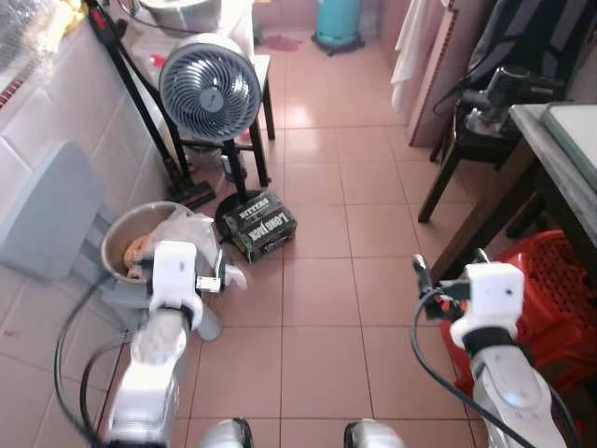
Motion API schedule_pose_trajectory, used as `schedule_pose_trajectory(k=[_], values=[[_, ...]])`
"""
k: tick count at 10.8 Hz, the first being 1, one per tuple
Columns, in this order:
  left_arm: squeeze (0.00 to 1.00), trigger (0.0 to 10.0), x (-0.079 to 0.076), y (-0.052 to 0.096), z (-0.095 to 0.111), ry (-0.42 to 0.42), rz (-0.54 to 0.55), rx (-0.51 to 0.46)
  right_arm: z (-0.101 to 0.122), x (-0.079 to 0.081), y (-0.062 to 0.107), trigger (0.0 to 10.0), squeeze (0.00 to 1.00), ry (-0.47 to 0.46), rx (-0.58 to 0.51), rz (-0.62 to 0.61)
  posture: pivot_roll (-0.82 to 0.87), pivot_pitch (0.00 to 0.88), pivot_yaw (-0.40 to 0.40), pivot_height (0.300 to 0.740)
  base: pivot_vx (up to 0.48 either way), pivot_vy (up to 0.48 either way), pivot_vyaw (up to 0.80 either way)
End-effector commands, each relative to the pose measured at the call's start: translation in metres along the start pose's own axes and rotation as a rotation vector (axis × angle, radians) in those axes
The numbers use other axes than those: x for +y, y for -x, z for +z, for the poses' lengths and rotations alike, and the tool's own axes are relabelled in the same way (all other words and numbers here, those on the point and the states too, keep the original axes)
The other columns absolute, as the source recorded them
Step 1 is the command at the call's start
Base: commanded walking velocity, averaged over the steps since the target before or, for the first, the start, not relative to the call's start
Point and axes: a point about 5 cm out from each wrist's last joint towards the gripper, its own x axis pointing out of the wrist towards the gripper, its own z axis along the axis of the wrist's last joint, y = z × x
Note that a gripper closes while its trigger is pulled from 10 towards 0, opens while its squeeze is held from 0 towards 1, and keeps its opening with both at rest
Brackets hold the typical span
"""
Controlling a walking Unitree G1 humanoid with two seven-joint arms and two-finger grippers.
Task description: Setting the table
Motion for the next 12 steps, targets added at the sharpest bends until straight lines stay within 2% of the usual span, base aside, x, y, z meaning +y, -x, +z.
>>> schedule_pose_trajectory(k=[1, 2, 3, 4, 5, 6, 7, 8, 9, 10, 11, 12], values=[[0.00, 10.0, 0.008, 0.005, 0.000, -0.010, 0.034, -0.005, 0.001, 0.002, 0.003, 10.0, 0.00, -0.004, -0.004, 0.016, -0.14, 0.112, 0.068, 0.740, 0.000, 0.000, 0.00], [0.00, 10.0, 0.006, 0.019, -0.018, -0.026, 0.021, 0.047, -0.007, 0.003, 0.006, 10.0, 0.00, 0.009, 0.032, 0.036, -0.13, 0.112, 0.031, 0.740, 0.000, 0.000, 0.00], [0.00, 10.0, 0.000, 0.024, -0.029, -0.010, 0.049, 0.064, -0.012, 0.000, 0.001, 10.0, 0.00, 0.014, 0.061, 0.060, -0.09, 0.084, -0.013, 0.740, 0.000, 0.000, 0.00], [0.00, 10.0, -0.004, 0.022, -0.030, 0.002, 0.066, 0.059, -0.013, -0.003, -0.004, 10.0, 0.00, 0.033, 0.054, 0.077, -0.08, 0.076, -0.023, 0.740, 0.000, 0.000, 0.00], [0.00, 10.0, -0.003, 0.020, -0.023, 0.020, 0.094, 0.038, -0.004, -0.013, -0.021, 10.0, 0.00, 0.064, 0.024, 0.063, -0.08, 0.091, -0.040, 0.740, 0.000, 0.000, 0.00], [0.00, 10.0, -0.001, 0.022, -0.025, 0.012, 0.101, 0.032, -0.003, -0.015, -0.022, 10.0, 0.00, 0.061, 0.021, 0.054, -0.06, 0.083, -0.048, 0.740, 0.000, 0.000, 0.00], [0.00, 10.0, 0.004, 0.023, -0.023, 0.008, 0.122, 0.028, -0.001, -0.012, -0.024, 10.0, 0.00, 0.053, 0.014, 0.067, -0.05, 0.099, -0.049, 0.740, 0.000, 0.000, 0.00], [0.00, 10.0, 0.009, 0.018, -0.014, -0.010, 0.127, 0.005, 0.002, -0.007, -0.028, 10.0, 0.00, 0.034, 0.000, 0.062, -0.04, 0.097, -0.033, 0.740, 0.000, 0.000, 0.00], [0.00, 10.0, 0.011, 0.012, -0.004, -0.015, 0.119, -0.022, 0.008, -0.005, -0.032, 10.0, 0.00, 0.015, -0.026, 0.054, -0.04, 0.092, -0.018, 0.740, 0.000, 0.000, 0.00], [0.00, 10.0, 0.010, 0.000, -0.001, -0.062, 0.100, -0.063, 0.006, 0.003, -0.040, 10.0, 0.00, 0.021, -0.057, 0.077, -0.04, 0.083, -0.001, 0.740, 0.000, 0.000, 0.00], [0.00, 10.0, 0.020, 0.002, 0.007, -0.081, 0.140, -0.069, 0.011, 0.006, -0.039, 10.0, 0.00, -0.017, -0.072, 0.062, -0.03, 0.025, 0.025, 0.740, 0.000, 0.000, 0.00], [0.00, 10.0, 0.024, 0.003, 0.012, -0.128, 0.122, -0.089, 0.014, 0.012, -0.041, 10.0, 0.00, 0.027, -0.101, 0.081, -0.04, 0.042, 0.041, 0.740, 0.000, 0.000, 0.00]])
